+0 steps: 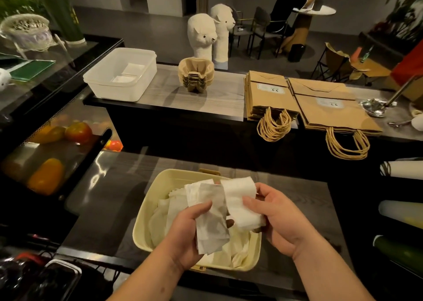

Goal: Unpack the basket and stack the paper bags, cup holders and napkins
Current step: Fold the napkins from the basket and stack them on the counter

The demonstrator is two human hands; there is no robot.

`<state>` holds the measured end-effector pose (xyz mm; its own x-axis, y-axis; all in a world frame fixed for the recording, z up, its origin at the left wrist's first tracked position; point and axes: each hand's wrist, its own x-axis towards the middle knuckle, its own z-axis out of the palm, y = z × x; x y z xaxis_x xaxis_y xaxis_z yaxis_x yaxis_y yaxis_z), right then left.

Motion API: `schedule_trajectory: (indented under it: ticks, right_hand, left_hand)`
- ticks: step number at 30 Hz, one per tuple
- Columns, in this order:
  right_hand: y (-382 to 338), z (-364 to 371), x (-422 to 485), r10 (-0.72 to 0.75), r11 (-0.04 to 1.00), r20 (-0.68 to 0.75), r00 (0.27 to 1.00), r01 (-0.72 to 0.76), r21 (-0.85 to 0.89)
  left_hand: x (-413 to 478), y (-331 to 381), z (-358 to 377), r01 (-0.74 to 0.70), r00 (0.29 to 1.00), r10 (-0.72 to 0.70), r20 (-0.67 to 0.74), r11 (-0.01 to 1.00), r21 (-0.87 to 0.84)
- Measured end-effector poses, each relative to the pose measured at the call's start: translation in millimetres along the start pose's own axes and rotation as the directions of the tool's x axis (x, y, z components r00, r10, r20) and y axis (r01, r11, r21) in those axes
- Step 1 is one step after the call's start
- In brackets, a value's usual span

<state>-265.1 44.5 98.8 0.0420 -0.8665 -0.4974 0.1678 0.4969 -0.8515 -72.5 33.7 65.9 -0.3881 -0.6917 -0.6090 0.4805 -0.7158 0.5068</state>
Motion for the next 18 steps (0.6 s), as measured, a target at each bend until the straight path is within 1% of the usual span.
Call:
schedule_trajectory:
  ticks: [1, 2, 3, 5, 6, 8, 10, 11, 12, 14, 16, 17, 18]
  right_hand:
    - [1, 5, -4, -0.015, 0.996, 0.012, 1.000, 0.014, 0.089]
    - [4, 11, -6, -0.031, 0.993, -0.009, 0.999, 0.032, 0.118]
    - [9, 20, -7, -0.056, 0.996, -0.068, 0.996, 0.060, 0.061]
    - [20, 36, -4, -0.140, 0.972, -0.195, 0.971, 0.097, -0.216]
    - [25, 41, -3, -0.189, 0.933, -0.220, 0.957, 0.105, -0.345]
    - [28, 46, -2, -0.277, 0.848, -0.218, 0.936, 0.131, -0.514]
    - [26, 47, -4, -0.347, 0.694, -0.185, 0.919, 0.119, -0.710]
    - [24, 47, -6, -0.363, 0.616, -0.165, 0.917, 0.104, -0.781]
    - [23, 46, -7, -0.372, 0.581, -0.161, 0.914, 0.095, -0.808]
    - [20, 39, -9, -0.398, 0.618, -0.181, 0.899, 0.117, -0.777]
    - [16, 27, -5, -0.429, 0.645, -0.167, 0.888, 0.172, -0.744]
    - [12, 20, -2, -0.396, 0.665, -0.119, 0.911, 0.195, -0.721]
    - [7, 14, 1, -0.325, 0.692, -0.039, 0.945, 0.210, -0.691]
  left_hand:
    - [1, -1, 0, 0.007, 1.000, -0.007, 0.001, 1.000, -0.014]
    - [3, -2, 0, 0.014, 1.000, -0.013, 0.010, 1.000, -0.025]
    - [4, -2, 0, 0.018, 0.999, -0.017, 0.031, 0.999, -0.038]
    - [3, -3, 3, 0.015, 0.997, -0.009, 0.082, 0.998, -0.068]
    - [2, -4, 3, 0.013, 0.994, -0.006, 0.107, 0.997, -0.071]
    - [1, -5, 2, 0.004, 0.989, 0.002, 0.148, 0.999, -0.043]
    - [3, -8, -3, -0.014, 0.982, 0.010, 0.188, 1.000, 0.021]
    - [5, -9, -6, -0.032, 0.979, 0.021, 0.203, 0.998, 0.047]
    - [4, -9, -6, -0.045, 0.978, 0.029, 0.207, 0.996, 0.073]
    - [4, -7, -6, -0.049, 0.974, 0.025, 0.224, 0.993, 0.104]
    - [4, -3, -8, -0.013, 0.972, -0.019, 0.234, 0.991, 0.132]
    - [2, 0, -7, 0.008, 0.967, -0.045, 0.249, 0.989, 0.146]
    - [0, 3, -7, 0.025, 0.964, -0.070, 0.258, 0.984, 0.174]
